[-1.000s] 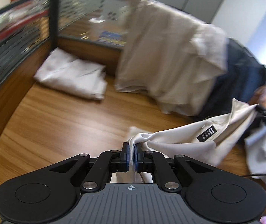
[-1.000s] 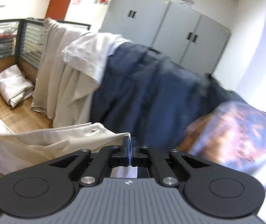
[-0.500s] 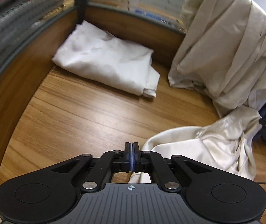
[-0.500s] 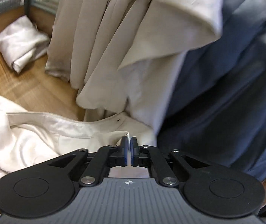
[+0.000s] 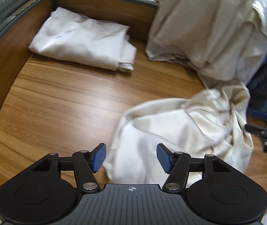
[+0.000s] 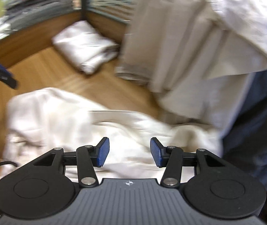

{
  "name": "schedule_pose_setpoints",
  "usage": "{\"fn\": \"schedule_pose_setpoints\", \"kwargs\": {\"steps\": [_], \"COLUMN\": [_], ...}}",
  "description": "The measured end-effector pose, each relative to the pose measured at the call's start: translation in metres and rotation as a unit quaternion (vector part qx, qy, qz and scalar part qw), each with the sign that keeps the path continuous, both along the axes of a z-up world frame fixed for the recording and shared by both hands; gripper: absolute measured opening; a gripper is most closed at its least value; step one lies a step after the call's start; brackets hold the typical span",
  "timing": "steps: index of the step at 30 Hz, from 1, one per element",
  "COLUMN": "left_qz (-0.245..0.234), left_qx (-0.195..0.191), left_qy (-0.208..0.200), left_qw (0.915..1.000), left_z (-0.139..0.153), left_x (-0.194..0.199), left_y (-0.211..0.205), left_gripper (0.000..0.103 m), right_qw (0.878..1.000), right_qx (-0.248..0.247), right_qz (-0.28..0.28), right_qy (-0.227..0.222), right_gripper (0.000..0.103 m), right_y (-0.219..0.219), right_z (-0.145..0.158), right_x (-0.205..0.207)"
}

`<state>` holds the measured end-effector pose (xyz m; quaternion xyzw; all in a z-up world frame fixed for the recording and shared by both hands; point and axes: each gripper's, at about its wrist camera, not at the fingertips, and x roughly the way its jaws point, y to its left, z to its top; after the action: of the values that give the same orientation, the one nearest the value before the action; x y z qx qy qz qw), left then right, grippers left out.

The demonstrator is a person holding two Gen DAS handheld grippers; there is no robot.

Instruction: Fold clothes

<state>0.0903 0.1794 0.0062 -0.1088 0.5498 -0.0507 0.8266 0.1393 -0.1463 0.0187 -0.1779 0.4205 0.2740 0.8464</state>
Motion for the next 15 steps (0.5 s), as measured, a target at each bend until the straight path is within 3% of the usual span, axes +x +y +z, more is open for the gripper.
{"fn": "schedule_pose_setpoints", "kwargs": {"steps": [9, 15], "left_qz": [0.006, 0.032], "left_qx": [-0.023, -0.009], "left_qy": [0.024, 0.035], "left_qw": [0.9994, 0.9988], "left_z": [-0.007, -0.006], "left_x": [-0.044, -0.079], "left_y": [-0.043, -0.052], "left_gripper": [0.066, 0.066], "right_qw": [0.995, 0.991], "right_qx": [0.028, -0.019], "right_qz": [0.077, 0.119], "right_qy": [0.053, 0.050], "right_gripper": [0.054, 0.055], "right_y": [0.039, 0.059], "right_z": [-0.033, -0.069], "right_x": [-0.037, -0.047]}}
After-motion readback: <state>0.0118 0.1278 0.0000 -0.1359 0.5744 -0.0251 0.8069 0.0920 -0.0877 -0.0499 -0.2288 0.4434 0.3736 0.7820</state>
